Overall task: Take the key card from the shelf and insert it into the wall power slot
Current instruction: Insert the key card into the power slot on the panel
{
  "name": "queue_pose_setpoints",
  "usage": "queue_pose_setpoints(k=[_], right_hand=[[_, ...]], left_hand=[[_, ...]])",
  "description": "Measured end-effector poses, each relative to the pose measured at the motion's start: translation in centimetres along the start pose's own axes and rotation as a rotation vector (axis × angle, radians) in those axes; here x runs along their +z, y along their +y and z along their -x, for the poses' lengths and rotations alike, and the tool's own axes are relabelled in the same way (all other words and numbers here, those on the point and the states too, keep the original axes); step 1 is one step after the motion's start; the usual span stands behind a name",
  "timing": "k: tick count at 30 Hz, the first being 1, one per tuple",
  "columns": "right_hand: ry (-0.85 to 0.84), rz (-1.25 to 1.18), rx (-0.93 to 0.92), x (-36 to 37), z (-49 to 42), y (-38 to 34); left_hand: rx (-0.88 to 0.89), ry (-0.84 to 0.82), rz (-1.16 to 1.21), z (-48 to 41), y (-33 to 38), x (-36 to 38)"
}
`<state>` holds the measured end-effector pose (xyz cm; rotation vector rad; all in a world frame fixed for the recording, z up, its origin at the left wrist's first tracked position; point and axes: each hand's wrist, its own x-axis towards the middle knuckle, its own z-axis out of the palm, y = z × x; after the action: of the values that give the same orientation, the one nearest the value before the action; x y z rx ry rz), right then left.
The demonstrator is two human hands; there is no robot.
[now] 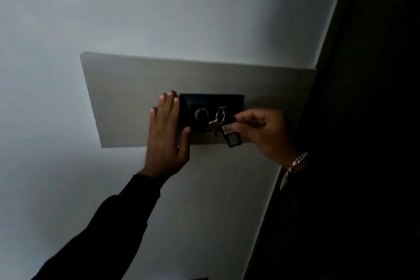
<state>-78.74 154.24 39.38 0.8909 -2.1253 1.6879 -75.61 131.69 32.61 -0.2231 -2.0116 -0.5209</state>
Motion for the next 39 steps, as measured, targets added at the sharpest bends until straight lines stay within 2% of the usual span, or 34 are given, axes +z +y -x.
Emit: queue_pose_setpoints(k=[4, 11, 20, 29, 32, 35, 37, 39], right_hand=[[0.039, -0.081, -0.174, -0.8, -4.0, -1.0], [0.007, -0.160, -0.208, -0.9, -8.2, -0.9], [-0.114, -0.087, -0.157, -0.3, -9.1, 0.8], [-0.012, 0.200, -0.174, -0.8, -8.2, 0.7], [-0.002, 0.327, -0.391, -1.2, -8.9, -1.6], [-0.155, 0.601, -0.597, -0.9, -9.8, -3.9], [-0.308, 0.902, -0.669, -0.2, -10.6, -4.9], [-0.388, 1.063, -0.708, 0.2, -11.1, -5.4]], left_hand=[[0.085, 0.082, -0.232, -3.8, -1.3, 0.6], [0.216, 0.181, -0.666, -5.8, -5.0, 1.0], [0.254, 0.214, -0.767, -5.9, -5.7, 1.1], [0.244, 0.211, -0.762, -6.0, -5.2, 0.9], [0.239, 0.204, -0.756, -6.0, -5.2, 0.9], [0.239, 0.196, -0.754, -6.0, -5.2, 0.7], [0.242, 0.194, -0.748, -5.9, -5.1, 0.7], [0.240, 0.191, -0.741, -6.0, -5.1, 0.8]])
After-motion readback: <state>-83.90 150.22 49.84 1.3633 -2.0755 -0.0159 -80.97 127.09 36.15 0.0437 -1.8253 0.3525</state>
